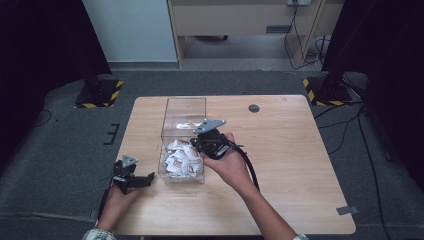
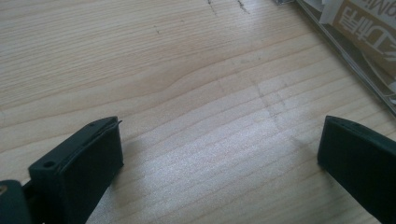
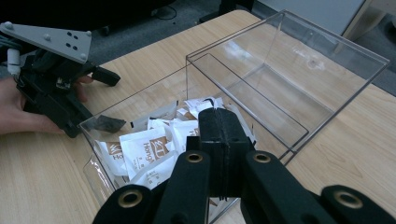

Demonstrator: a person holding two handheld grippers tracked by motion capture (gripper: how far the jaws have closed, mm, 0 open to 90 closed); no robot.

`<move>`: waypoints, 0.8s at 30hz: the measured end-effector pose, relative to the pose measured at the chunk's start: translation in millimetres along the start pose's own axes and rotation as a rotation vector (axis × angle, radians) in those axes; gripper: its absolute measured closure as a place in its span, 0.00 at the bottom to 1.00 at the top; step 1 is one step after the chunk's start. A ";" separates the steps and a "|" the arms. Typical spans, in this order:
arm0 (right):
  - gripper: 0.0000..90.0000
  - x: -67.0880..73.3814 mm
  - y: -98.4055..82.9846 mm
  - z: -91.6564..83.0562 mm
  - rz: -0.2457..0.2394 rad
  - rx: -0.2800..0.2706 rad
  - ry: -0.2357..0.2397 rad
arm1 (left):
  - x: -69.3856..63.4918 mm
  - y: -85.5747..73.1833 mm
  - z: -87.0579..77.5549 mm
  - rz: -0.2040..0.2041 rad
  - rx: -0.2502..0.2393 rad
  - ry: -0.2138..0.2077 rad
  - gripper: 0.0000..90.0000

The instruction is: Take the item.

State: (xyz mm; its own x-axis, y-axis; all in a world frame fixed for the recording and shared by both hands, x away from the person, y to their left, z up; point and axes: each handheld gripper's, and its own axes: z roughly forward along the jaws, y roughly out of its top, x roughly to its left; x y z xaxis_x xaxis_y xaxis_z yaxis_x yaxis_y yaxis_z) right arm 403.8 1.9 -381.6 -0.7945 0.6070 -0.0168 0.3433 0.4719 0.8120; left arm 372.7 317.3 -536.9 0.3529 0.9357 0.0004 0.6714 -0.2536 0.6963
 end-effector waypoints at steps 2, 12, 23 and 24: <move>1.00 -1.2 0.2 -2.0 0.001 -0.001 -0.005 | 0.0 0.0 0.0 0.000 0.000 0.000 0.00; 1.00 -11.0 -4.5 -7.9 0.013 0.003 -0.029 | 0.0 0.0 0.0 0.000 0.000 0.000 0.00; 1.00 -23.9 -14.2 -11.1 0.028 0.016 -0.057 | 0.0 0.0 0.0 0.000 0.000 0.000 0.00; 1.00 -25.9 -15.2 -11.6 0.028 0.018 -0.062 | 0.0 0.0 0.0 0.000 0.000 0.000 0.00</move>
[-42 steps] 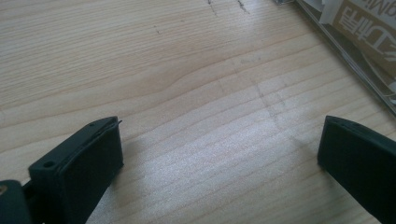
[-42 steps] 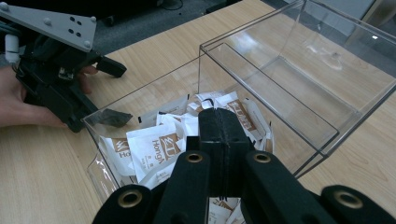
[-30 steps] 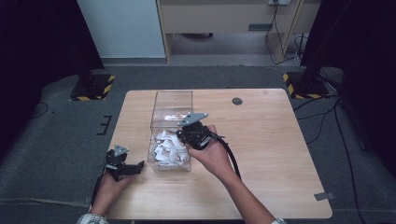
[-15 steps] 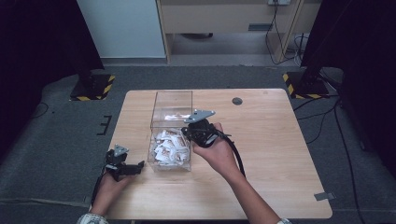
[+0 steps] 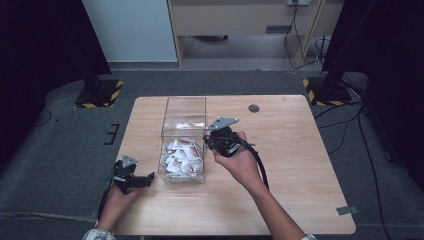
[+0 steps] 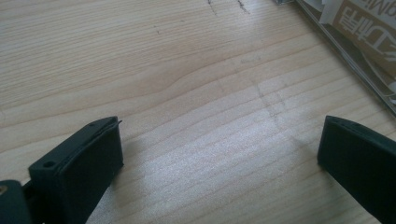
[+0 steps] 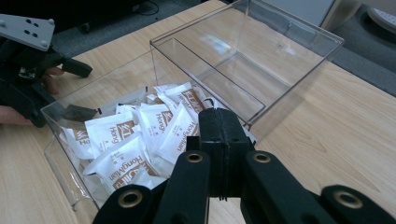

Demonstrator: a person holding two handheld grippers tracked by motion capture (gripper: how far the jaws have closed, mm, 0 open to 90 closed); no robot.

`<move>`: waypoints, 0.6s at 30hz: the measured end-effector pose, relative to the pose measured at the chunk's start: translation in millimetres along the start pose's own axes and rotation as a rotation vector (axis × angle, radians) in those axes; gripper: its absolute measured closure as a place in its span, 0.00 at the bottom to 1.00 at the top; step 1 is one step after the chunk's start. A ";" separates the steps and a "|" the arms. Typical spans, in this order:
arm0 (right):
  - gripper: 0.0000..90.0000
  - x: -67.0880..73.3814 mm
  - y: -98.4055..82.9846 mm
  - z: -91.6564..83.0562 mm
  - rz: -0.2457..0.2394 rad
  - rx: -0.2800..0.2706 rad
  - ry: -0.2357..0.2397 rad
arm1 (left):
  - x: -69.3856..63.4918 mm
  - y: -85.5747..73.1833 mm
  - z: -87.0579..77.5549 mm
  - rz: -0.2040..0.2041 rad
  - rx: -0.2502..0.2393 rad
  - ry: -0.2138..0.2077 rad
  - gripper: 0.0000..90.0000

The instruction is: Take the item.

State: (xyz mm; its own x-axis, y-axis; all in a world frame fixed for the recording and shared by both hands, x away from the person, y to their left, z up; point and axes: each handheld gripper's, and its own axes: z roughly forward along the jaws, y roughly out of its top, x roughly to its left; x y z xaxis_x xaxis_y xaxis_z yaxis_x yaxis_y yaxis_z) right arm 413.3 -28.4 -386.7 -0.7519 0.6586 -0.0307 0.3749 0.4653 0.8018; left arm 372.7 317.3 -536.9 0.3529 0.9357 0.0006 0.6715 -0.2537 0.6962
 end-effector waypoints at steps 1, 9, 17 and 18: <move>1.00 0.0 0.0 0.0 0.000 0.000 0.000 | 0.0 0.0 0.0 0.000 0.000 0.000 0.00; 1.00 -6.1 -4.2 -2.8 0.010 0.003 -0.012 | 0.0 0.0 0.0 0.000 0.000 0.000 0.00; 1.00 -14.4 -9.7 -5.6 0.023 0.004 -0.032 | 0.0 0.0 0.0 0.000 0.000 0.000 0.00; 1.00 -16.0 -10.3 -5.8 0.026 0.004 -0.034 | 0.0 0.0 0.0 0.000 0.000 0.000 0.00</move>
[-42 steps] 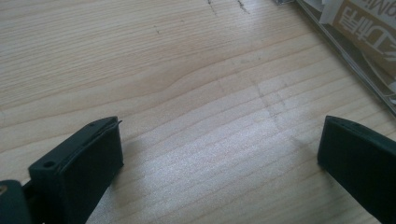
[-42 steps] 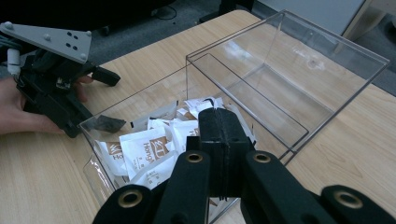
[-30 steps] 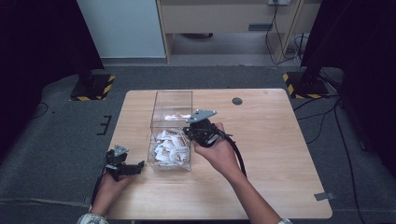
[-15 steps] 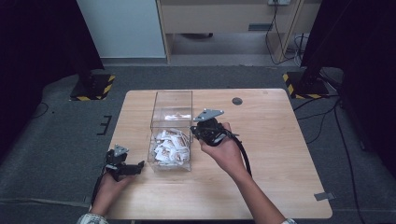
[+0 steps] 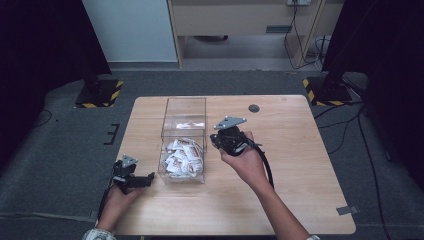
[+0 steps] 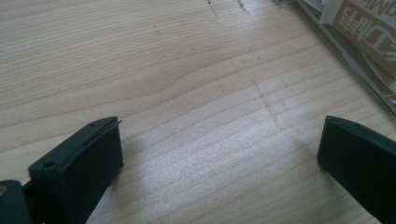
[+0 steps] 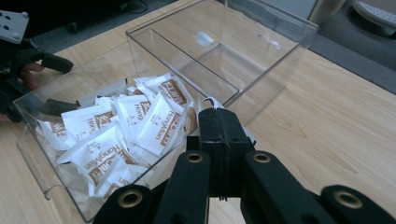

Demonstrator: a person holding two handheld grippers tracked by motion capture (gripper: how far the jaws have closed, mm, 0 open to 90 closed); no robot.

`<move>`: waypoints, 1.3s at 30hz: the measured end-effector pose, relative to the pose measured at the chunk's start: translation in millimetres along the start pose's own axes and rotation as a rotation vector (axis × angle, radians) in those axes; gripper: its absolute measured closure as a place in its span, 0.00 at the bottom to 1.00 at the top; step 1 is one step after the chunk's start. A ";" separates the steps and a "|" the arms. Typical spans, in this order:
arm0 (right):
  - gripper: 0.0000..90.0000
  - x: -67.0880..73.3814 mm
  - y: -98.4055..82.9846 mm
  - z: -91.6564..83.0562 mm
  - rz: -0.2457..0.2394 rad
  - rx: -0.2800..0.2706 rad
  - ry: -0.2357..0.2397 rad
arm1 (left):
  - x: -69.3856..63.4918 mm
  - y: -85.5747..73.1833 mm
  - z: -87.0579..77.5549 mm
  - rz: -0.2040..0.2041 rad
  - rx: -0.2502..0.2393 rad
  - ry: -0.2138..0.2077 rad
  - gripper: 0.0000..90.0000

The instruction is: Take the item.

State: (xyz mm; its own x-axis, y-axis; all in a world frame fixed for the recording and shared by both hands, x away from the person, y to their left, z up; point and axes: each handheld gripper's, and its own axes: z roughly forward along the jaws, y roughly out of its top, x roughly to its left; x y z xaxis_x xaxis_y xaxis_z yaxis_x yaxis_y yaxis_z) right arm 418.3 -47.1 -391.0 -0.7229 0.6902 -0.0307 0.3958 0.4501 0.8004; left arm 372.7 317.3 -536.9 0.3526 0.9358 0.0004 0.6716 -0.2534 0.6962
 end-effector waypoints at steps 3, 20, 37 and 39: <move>1.00 -3.8 -2.2 -1.3 0.012 -0.003 -0.001 | 0.0 0.0 0.0 0.000 0.000 0.000 0.00; 1.00 -27.5 -23.1 -11.6 0.048 0.021 -0.051 | 0.0 0.0 0.0 0.000 0.000 0.000 0.00; 1.00 -49.5 -42.4 -15.9 0.092 0.033 -0.095 | 0.0 0.0 0.0 0.000 0.000 0.000 0.00; 1.00 -52.3 -44.6 -15.9 0.093 0.035 -0.099 | 0.0 0.0 0.0 0.000 0.000 0.000 0.00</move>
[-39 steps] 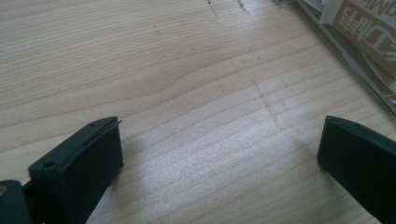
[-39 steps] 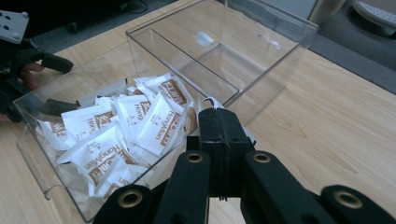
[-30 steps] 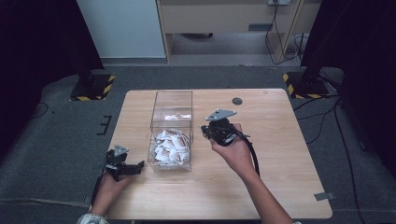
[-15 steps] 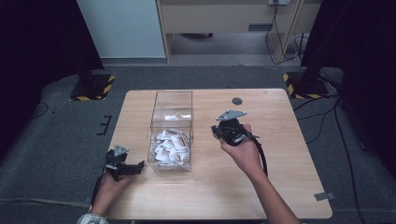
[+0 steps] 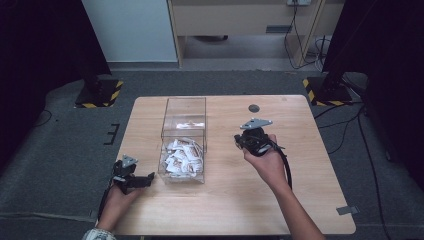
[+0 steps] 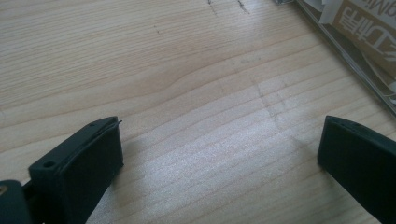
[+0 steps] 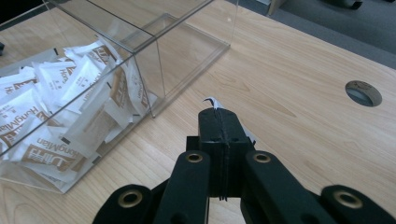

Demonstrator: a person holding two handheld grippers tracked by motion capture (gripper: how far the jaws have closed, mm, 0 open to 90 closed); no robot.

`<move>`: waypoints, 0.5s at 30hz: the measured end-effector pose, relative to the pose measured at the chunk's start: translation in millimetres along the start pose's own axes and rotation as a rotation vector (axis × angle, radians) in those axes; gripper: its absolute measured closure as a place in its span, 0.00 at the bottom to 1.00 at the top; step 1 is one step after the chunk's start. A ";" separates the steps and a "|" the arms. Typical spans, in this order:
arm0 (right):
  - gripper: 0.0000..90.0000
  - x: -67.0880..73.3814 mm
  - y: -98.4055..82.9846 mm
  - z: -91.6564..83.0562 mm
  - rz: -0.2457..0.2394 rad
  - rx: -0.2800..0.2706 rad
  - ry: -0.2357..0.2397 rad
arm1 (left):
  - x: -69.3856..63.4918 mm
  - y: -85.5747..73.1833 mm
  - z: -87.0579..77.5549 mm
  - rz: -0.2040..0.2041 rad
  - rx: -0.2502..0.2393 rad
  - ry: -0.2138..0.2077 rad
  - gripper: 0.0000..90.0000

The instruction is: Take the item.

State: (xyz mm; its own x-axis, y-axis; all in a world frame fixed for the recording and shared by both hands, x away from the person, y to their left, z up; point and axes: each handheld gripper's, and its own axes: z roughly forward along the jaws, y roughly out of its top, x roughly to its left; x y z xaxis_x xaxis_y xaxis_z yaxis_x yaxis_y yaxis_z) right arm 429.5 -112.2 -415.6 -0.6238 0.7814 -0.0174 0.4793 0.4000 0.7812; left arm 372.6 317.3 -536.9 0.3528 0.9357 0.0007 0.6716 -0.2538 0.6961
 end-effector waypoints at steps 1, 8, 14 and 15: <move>1.00 -1.0 -0.7 0.0 0.006 0.001 -0.003 | 0.0 0.0 0.0 0.000 0.000 0.000 0.00; 1.00 -7.9 -2.6 -1.9 0.014 -0.003 -0.013 | 0.0 0.0 0.0 0.000 0.000 0.000 0.00; 1.00 -14.0 -5.8 -2.5 0.023 0.000 -0.028 | 0.0 0.0 0.0 0.000 0.000 0.000 0.00; 1.00 -15.2 -6.5 -2.2 0.026 0.000 -0.031 | 0.0 0.0 0.0 0.000 0.000 0.000 0.00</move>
State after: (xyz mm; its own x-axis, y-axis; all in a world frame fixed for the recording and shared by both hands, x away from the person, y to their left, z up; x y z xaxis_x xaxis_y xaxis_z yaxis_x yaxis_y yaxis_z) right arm 434.5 -127.8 -419.0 -0.5914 0.8062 -0.0165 0.4951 0.3791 0.7817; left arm 372.6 317.3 -536.9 0.3529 0.9357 0.0008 0.6715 -0.2538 0.6962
